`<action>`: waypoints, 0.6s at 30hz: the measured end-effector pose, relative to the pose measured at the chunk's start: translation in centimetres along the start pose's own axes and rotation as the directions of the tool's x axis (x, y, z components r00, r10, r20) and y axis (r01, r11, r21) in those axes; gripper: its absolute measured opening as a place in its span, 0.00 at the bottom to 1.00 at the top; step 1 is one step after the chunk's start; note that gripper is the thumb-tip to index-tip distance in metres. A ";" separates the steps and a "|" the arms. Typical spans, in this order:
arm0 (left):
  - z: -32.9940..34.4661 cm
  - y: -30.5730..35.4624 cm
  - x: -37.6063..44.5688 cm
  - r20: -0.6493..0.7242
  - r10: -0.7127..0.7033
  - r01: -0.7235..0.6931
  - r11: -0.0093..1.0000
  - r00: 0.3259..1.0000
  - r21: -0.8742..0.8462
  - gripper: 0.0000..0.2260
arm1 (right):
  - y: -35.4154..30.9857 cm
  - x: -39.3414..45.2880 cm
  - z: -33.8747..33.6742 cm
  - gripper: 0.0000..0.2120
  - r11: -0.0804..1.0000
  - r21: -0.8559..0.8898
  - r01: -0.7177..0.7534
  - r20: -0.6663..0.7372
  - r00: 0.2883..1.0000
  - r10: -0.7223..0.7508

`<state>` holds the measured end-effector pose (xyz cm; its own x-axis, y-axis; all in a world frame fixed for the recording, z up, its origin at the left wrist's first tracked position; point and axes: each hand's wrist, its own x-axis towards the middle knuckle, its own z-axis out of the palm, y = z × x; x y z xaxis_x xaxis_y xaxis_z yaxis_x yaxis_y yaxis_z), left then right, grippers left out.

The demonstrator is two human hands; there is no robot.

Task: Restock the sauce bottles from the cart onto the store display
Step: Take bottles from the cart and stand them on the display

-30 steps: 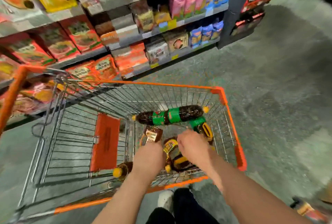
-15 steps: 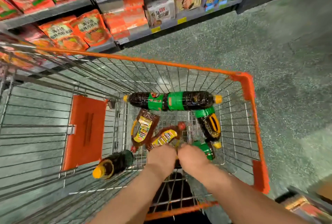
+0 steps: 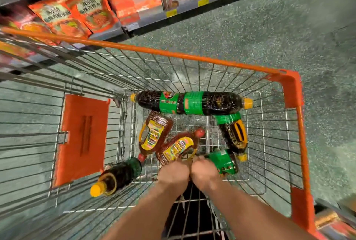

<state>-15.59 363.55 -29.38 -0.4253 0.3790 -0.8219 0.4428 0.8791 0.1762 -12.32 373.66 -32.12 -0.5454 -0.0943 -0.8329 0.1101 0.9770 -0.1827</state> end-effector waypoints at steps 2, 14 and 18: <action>0.3 -0.2 0.3 0.012 -0.004 0.004 1.000 1.000 -0.001 0.12 | 0.0 0.4 0.2 0.16 1.000 0.003 -0.004 -0.019 1.000 0.004; 1.2 -2.1 1.2 0.033 0.012 -0.010 0.998 0.999 -0.059 0.14 | -0.8 3.3 1.8 0.18 0.995 -0.088 -0.052 -0.070 0.996 0.046; 1.7 -2.2 1.6 0.069 -0.014 0.017 0.999 0.998 -0.035 0.12 | -1.5 5.6 3.0 0.18 0.991 -0.082 -0.102 -0.011 0.995 0.102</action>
<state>-15.89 361.71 -31.96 -0.3759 0.3457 -0.8598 0.4077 0.8949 0.1815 -13.08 371.11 -38.08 -0.5402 0.0074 -0.8415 0.0964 0.9939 -0.0532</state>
